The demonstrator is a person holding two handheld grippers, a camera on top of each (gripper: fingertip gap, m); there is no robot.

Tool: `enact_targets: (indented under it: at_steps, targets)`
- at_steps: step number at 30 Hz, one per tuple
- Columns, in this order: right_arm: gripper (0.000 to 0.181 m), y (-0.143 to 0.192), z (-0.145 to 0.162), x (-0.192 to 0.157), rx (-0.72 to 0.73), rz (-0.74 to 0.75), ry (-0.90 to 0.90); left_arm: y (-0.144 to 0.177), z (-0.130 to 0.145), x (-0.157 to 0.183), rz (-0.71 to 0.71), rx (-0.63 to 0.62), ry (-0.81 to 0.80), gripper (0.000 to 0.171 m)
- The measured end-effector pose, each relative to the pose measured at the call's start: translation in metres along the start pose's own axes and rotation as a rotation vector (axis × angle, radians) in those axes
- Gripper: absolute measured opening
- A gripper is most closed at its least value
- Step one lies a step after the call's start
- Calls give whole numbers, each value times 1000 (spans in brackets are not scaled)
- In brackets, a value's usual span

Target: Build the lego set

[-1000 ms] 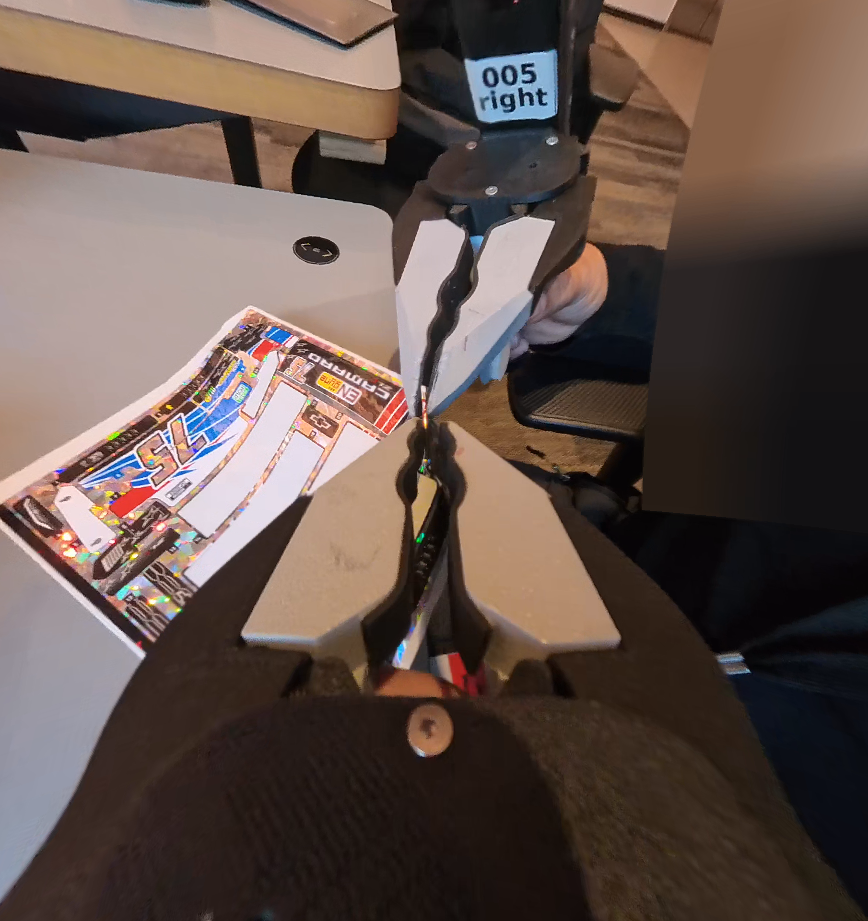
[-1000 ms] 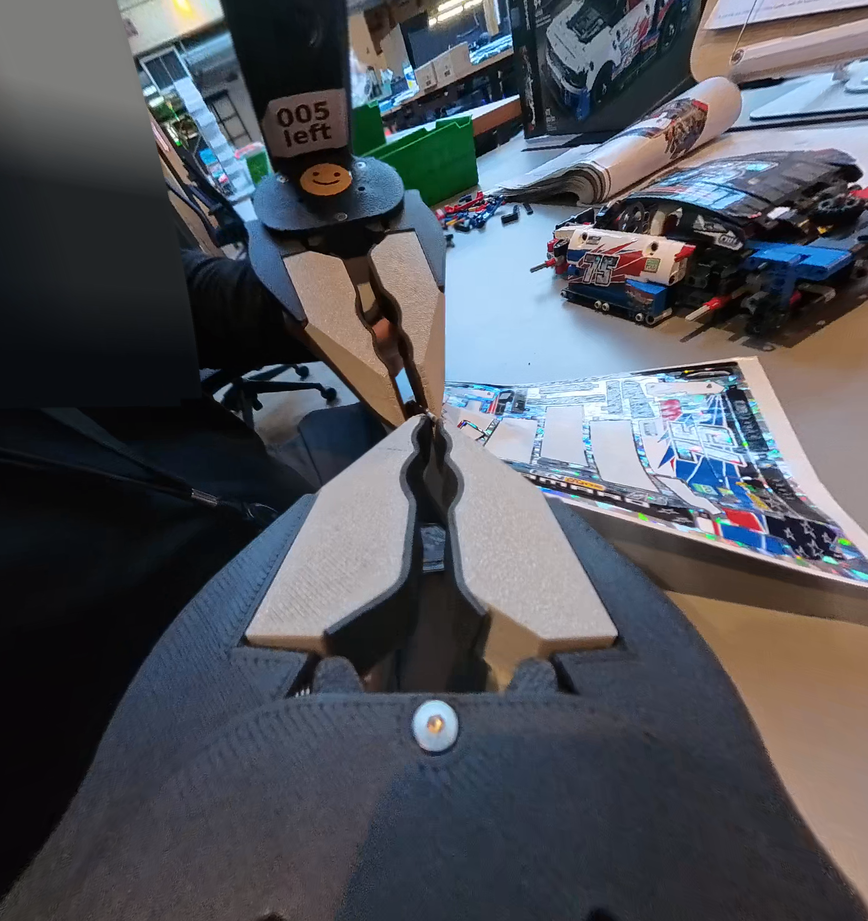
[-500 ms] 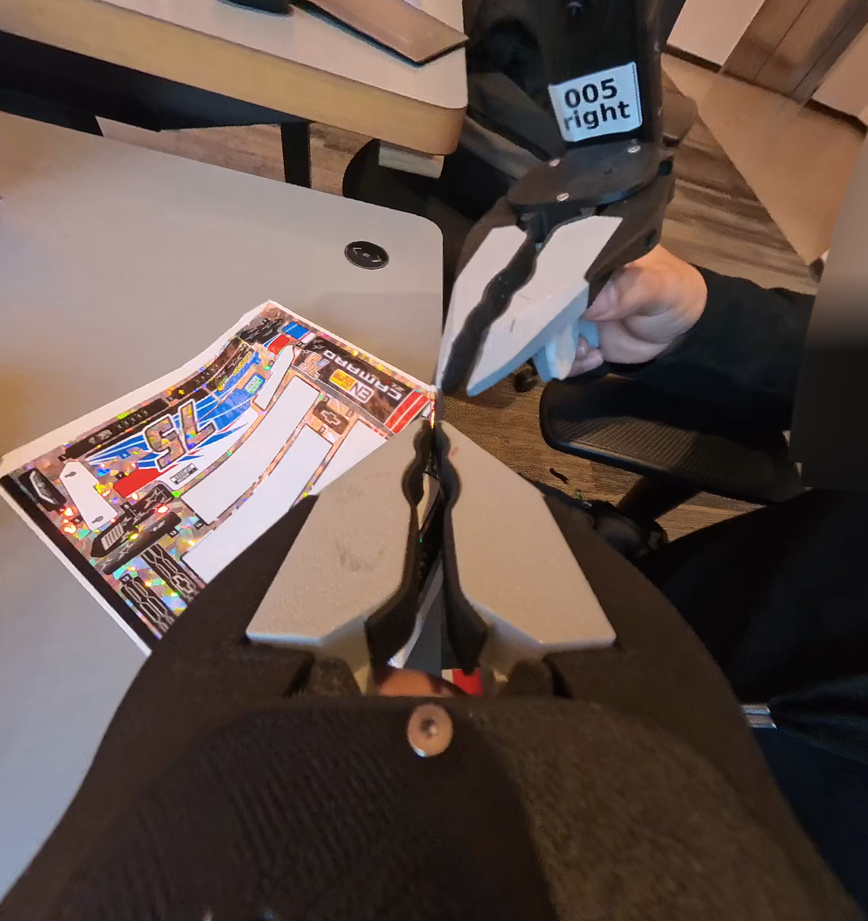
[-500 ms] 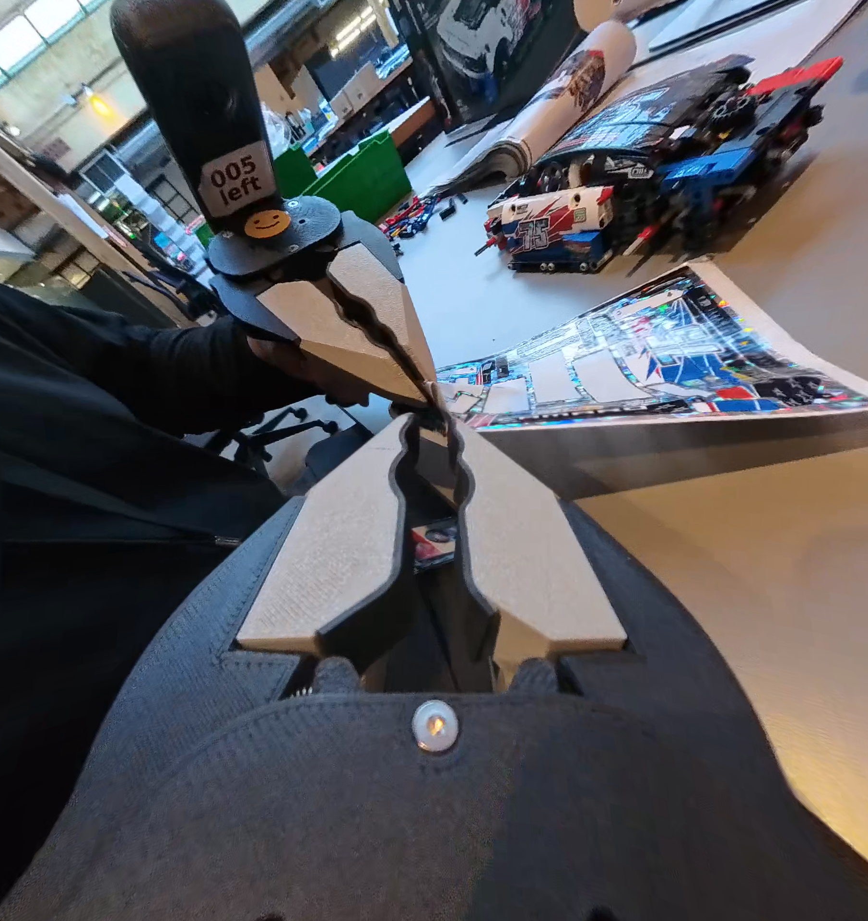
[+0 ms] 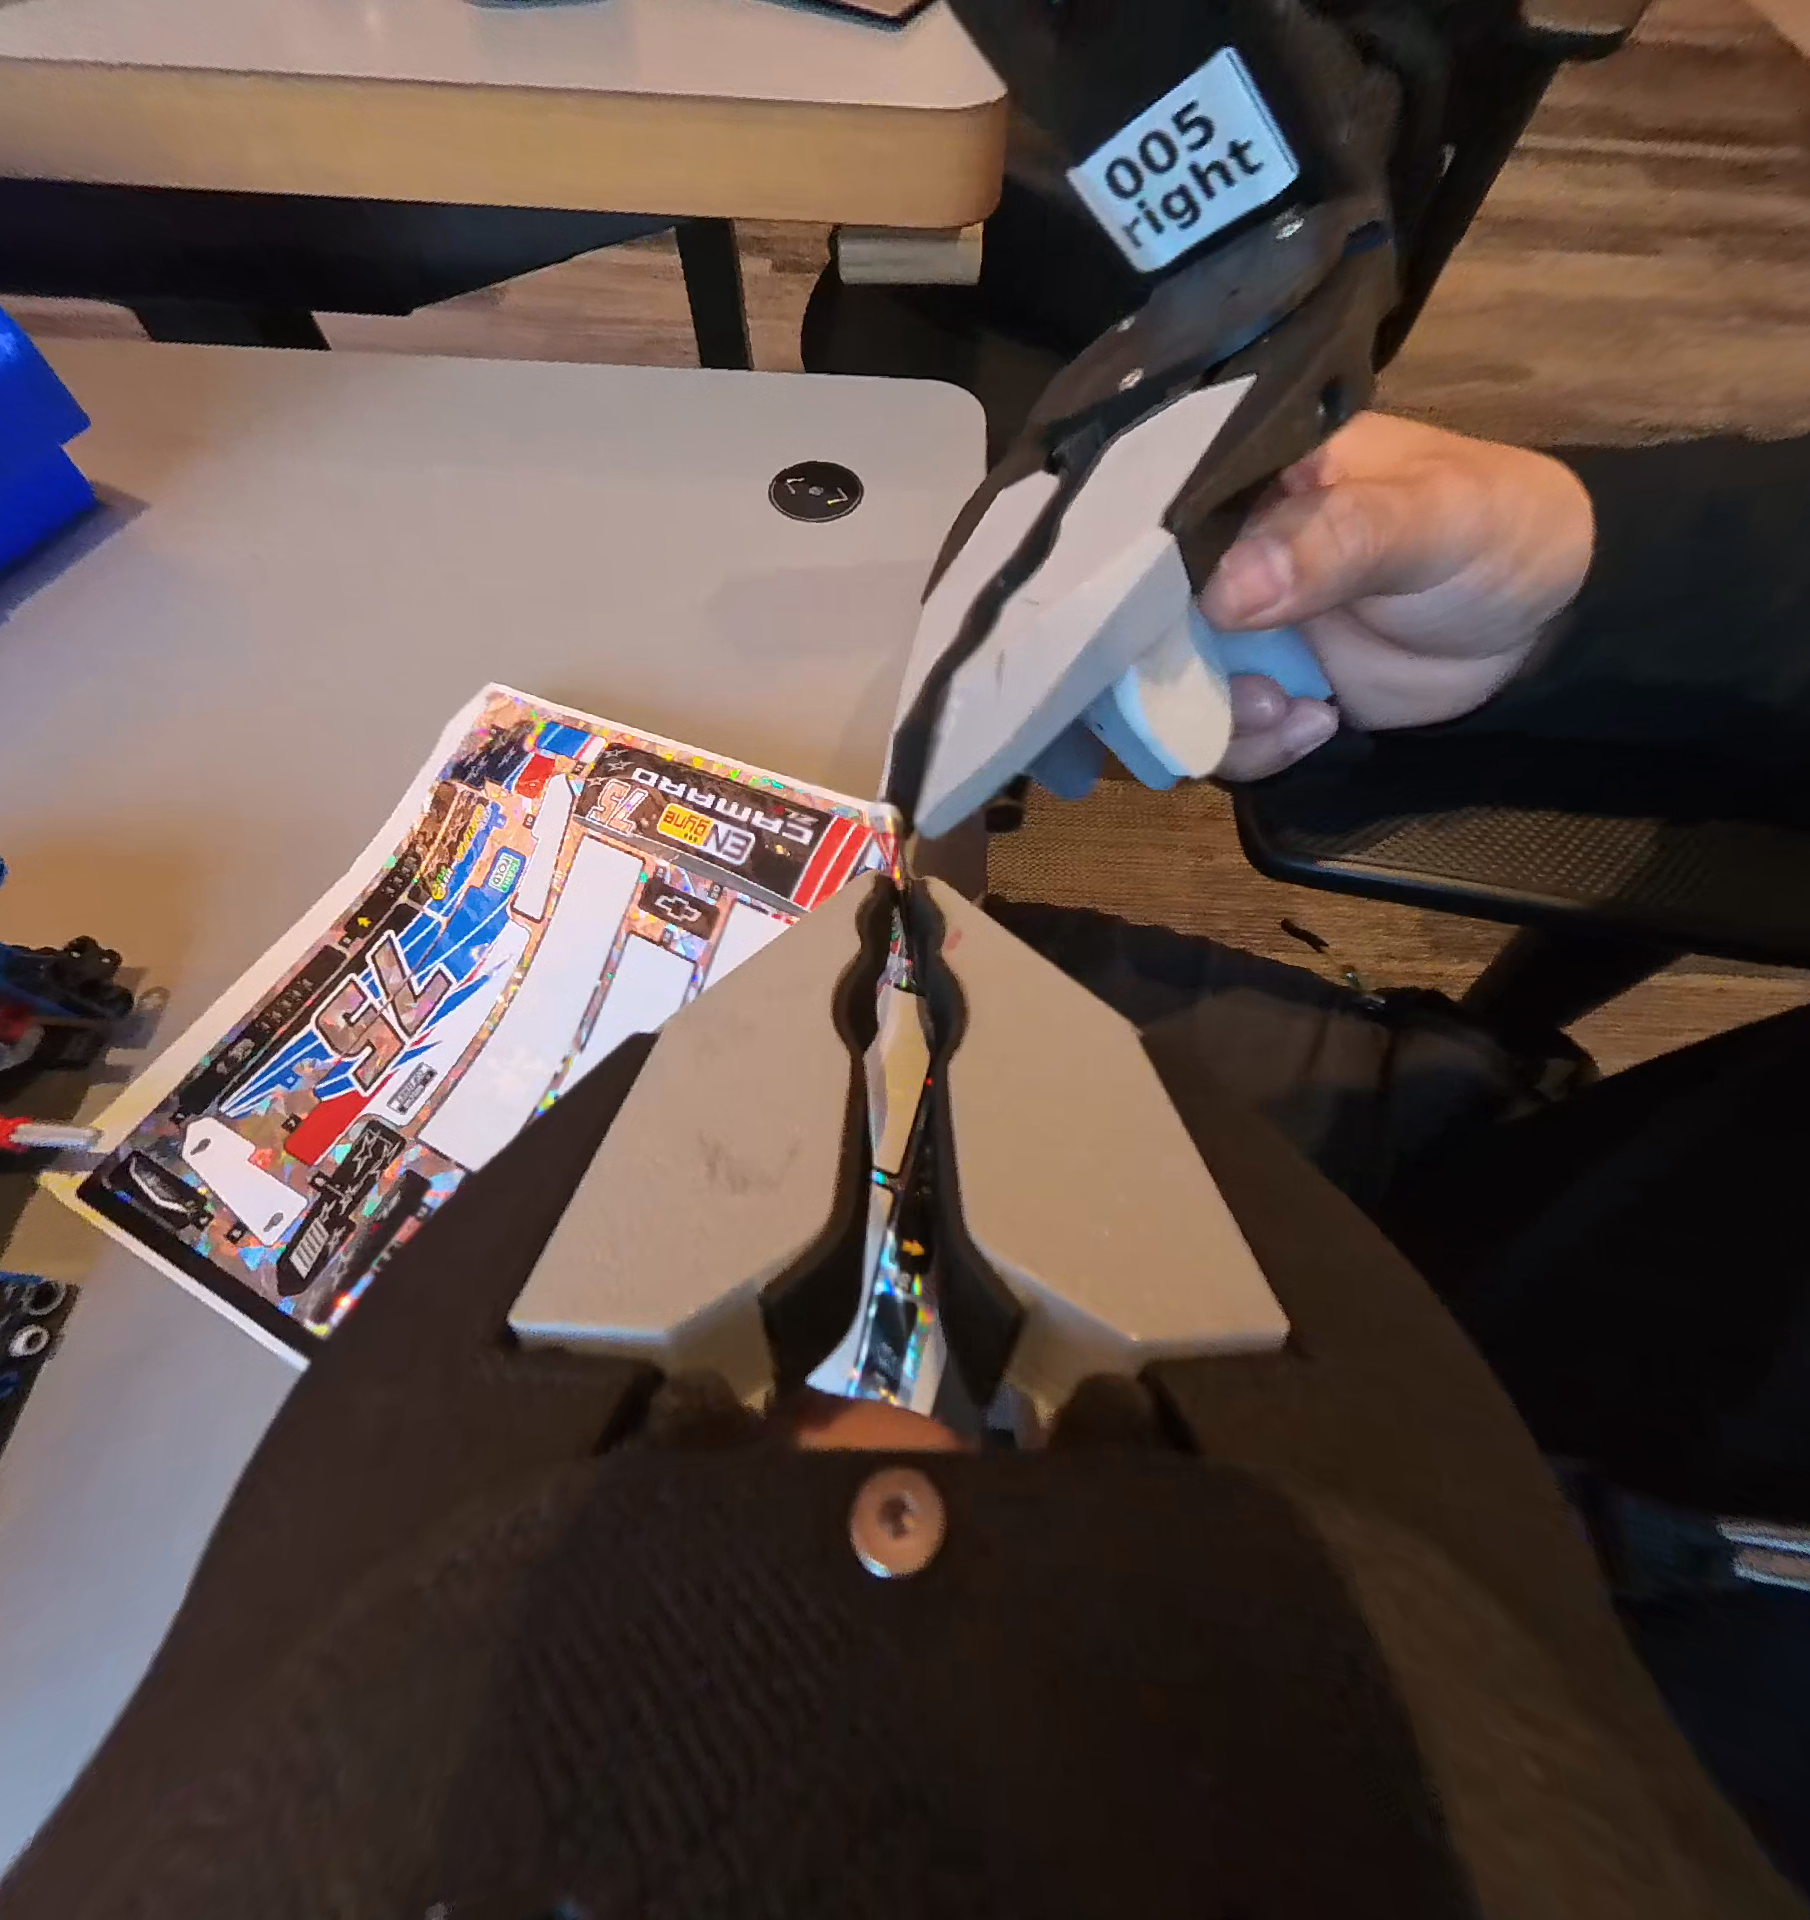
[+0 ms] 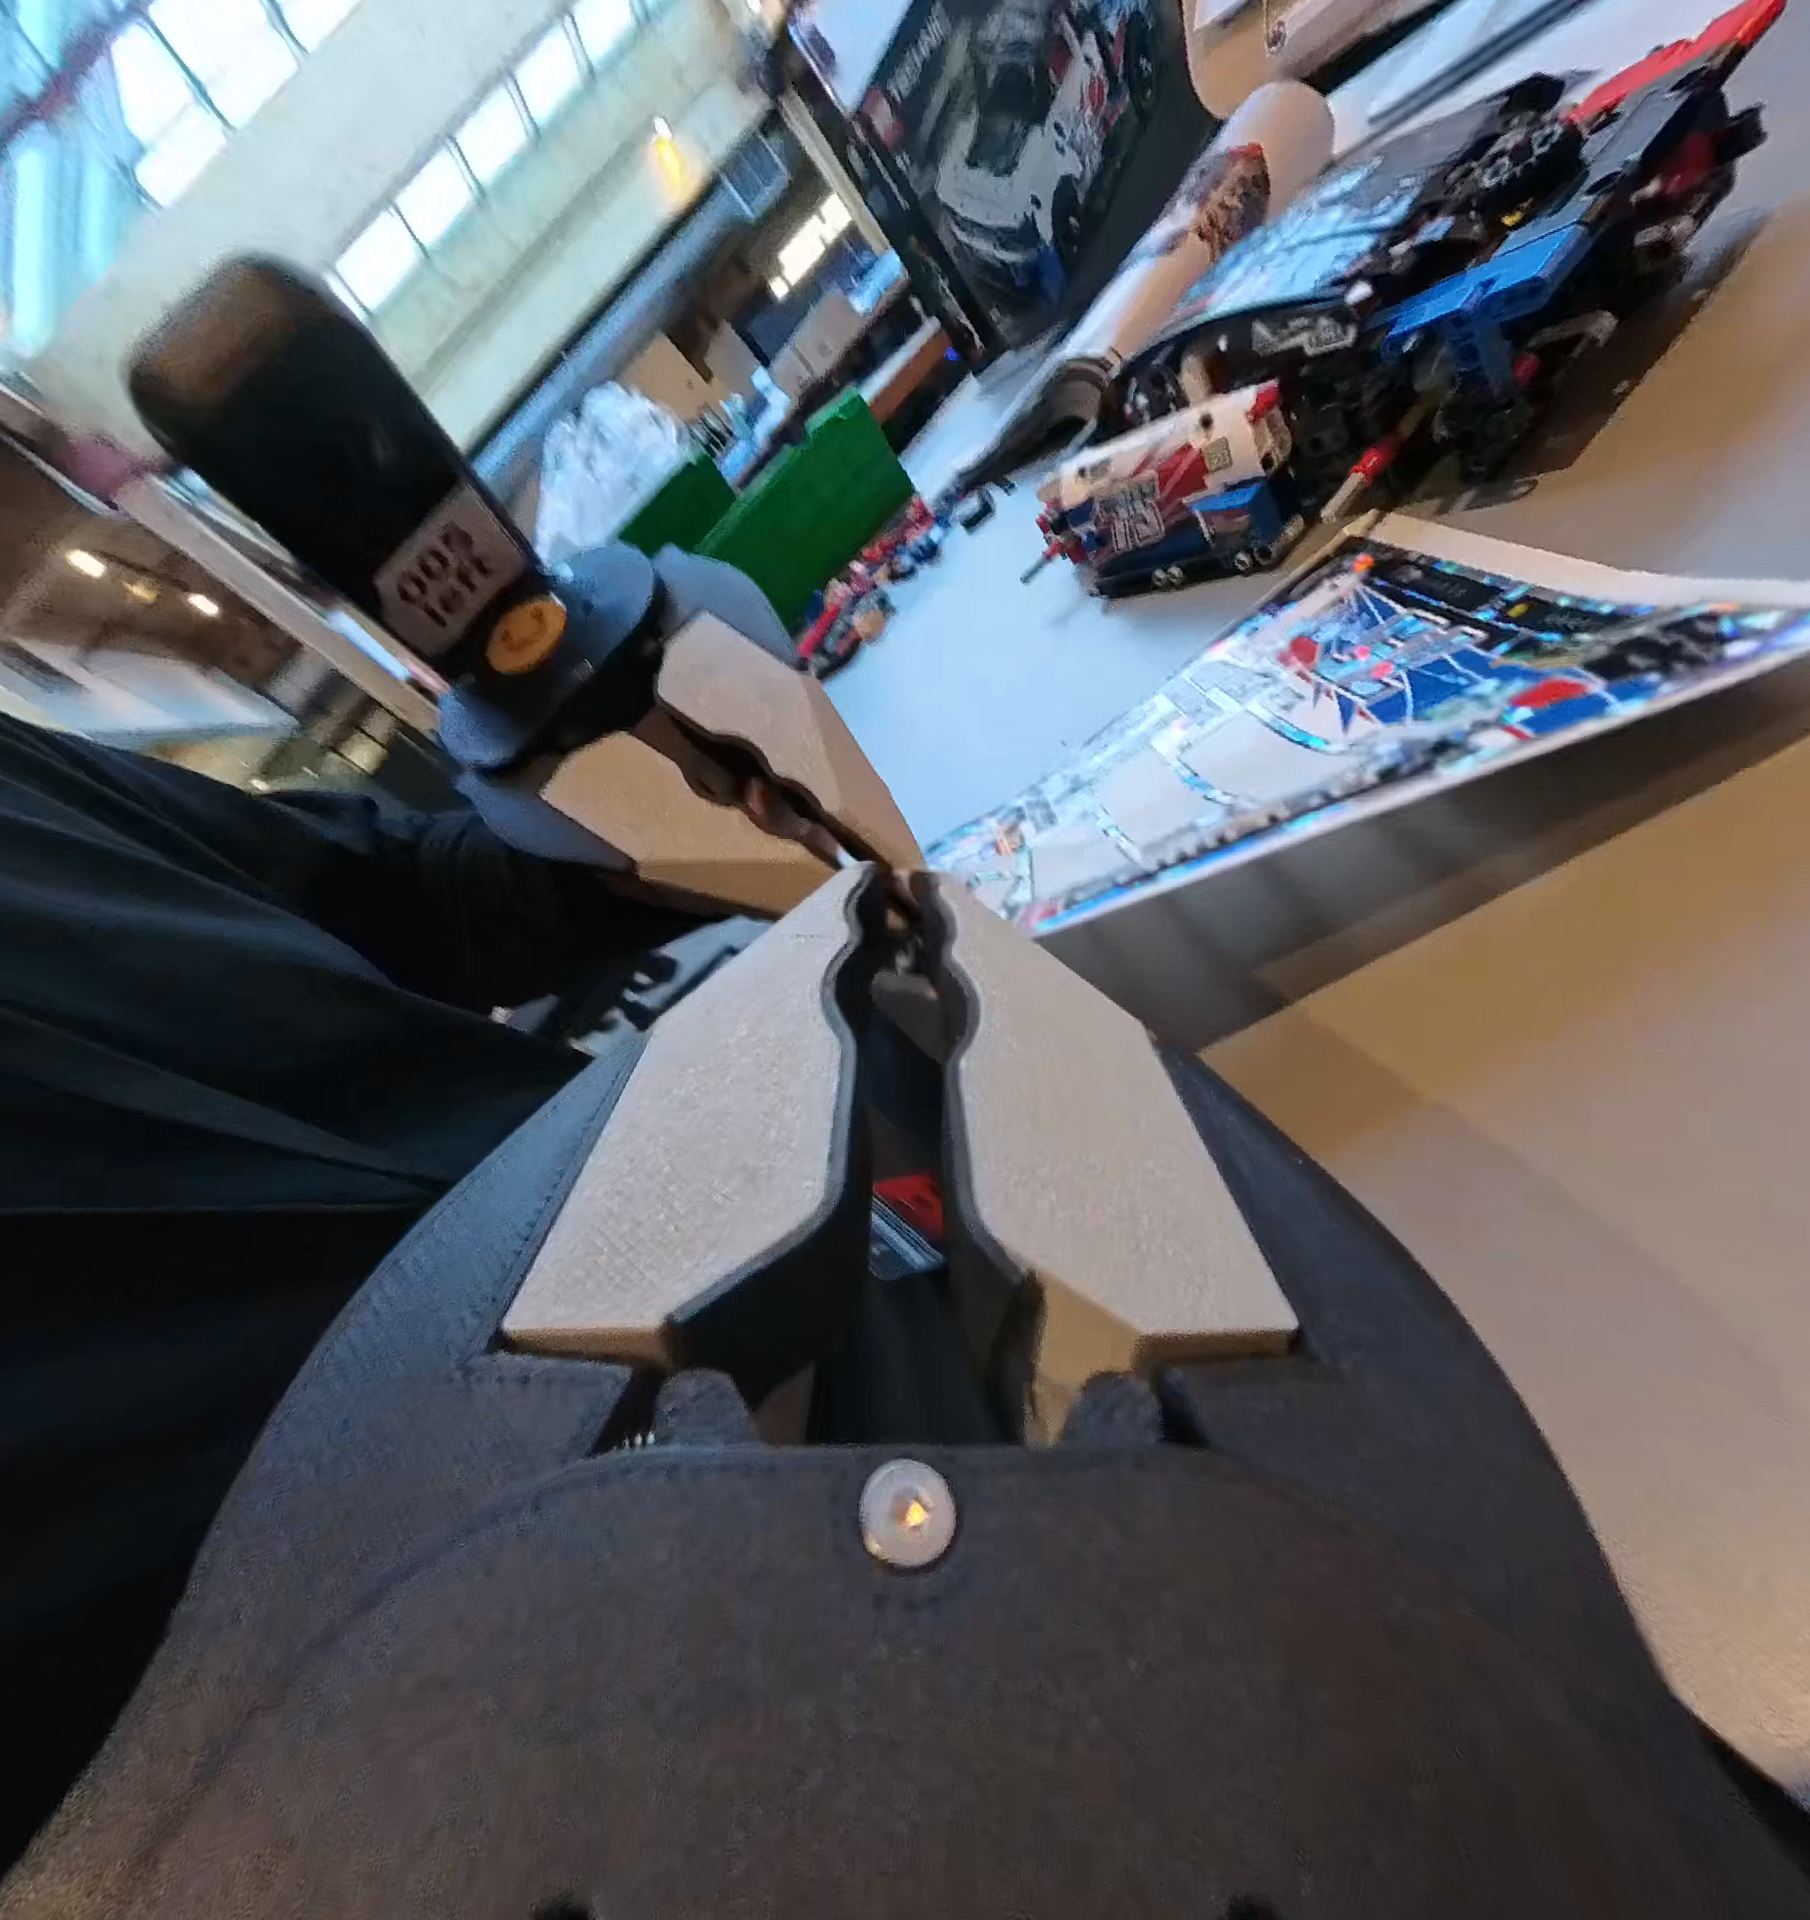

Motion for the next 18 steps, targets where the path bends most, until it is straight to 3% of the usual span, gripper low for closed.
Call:
enact_targets:
  at_steps: [18]
  targets:
    - [2,-1,0,4,2,-12,-26,-3,-1,3,-42,-12,-34,0]
Point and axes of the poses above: each gripper's, where its closed fingertips meet, y back along the fingers, z out of its underside, x = y × z across the jaws, the point moved 8 cm from there along y, back along the fingers, and after that the axes turned 13 degrees about -y, right-handed, at the moved point
